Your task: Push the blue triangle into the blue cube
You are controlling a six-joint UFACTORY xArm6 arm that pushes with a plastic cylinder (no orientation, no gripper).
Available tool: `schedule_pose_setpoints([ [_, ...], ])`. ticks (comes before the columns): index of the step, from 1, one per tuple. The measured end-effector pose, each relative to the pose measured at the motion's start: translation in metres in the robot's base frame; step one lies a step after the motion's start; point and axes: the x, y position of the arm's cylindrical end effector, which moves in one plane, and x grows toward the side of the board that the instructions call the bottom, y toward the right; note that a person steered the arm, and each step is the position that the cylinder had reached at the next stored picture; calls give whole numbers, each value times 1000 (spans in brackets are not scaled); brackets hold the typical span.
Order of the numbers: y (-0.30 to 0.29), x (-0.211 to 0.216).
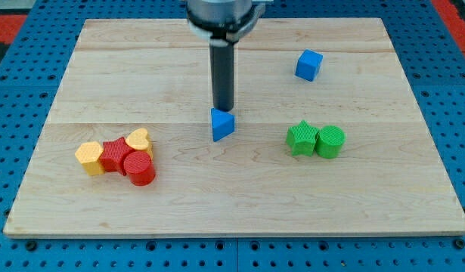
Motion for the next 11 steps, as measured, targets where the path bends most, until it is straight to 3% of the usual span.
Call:
schedule_pose_setpoints([
  [1,-79,22],
  [2,-64,37],
  [3,7,46],
  [5,16,61],
  [7,25,16],
  [9,25,8],
  [11,89,-51],
])
